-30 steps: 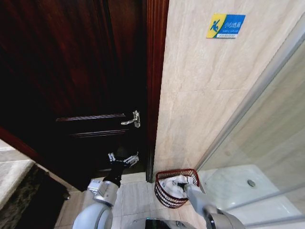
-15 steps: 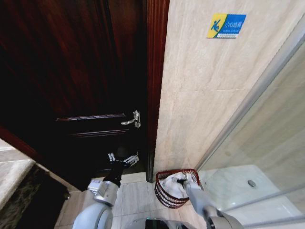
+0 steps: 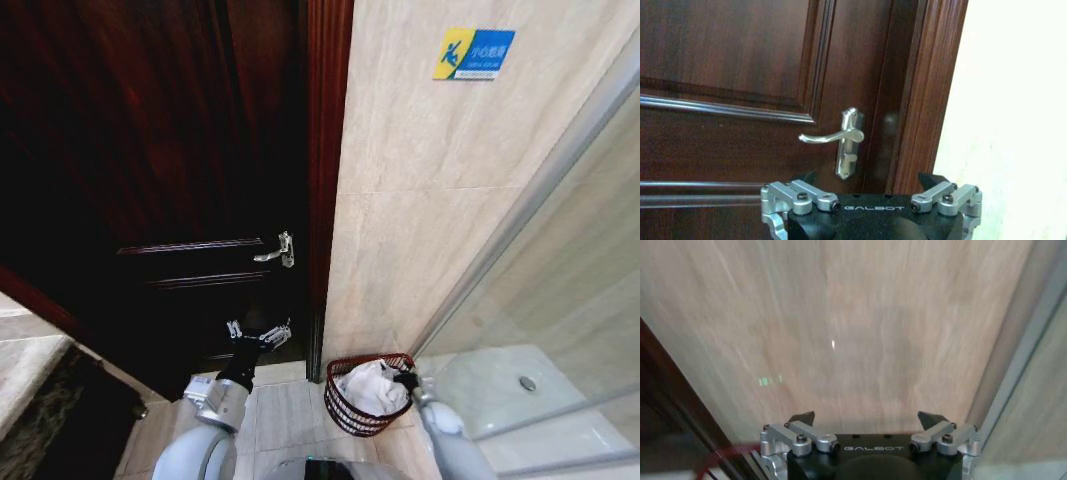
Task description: Discard the used towel into the hamper.
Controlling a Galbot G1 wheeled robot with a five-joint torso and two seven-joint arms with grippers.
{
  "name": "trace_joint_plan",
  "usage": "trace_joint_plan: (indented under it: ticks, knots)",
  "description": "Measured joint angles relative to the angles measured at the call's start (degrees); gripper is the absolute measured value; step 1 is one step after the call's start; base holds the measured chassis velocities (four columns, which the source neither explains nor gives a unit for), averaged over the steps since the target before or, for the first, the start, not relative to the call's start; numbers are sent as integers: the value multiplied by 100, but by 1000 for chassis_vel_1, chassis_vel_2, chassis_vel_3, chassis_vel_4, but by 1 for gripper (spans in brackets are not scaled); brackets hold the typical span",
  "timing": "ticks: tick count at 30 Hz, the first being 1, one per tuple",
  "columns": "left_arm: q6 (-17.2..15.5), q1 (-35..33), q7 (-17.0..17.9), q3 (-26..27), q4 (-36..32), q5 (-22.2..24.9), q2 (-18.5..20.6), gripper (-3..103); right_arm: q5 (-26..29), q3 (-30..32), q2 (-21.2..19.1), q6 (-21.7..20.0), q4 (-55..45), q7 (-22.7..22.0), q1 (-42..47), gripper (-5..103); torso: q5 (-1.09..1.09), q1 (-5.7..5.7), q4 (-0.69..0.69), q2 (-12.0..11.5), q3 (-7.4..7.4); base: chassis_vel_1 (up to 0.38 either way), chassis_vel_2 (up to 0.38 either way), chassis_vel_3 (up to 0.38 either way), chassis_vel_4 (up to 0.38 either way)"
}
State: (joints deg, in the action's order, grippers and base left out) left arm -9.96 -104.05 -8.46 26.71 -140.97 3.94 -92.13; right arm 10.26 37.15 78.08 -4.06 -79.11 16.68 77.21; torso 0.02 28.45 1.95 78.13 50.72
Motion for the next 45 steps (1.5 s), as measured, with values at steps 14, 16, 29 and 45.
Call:
trace_joint_plan:
  ticks: [14,16,29,45]
  knots:
    - [0,0,1,1,0,0,0,100,99,83,435,977,-2660,-878,1399,100,-4,1,2,0,1,0,0,0,0]
    - [0,0,0,0,0,0,0,100,99,67,503,973,-3127,-810,1586,100,-3,1,2,0,0,0,0,0,0]
    - [0,0,0,0,0,0,0,100,-114,-141,748,610,-4865,-1054,1804,100,-1,1,2,-1,1,0,0,0,0]
    - [0,0,0,0,0,0,0,100,88,-174,788,129,-5901,-750,2060,100,-2,1,3,-1,1,0,0,0,0]
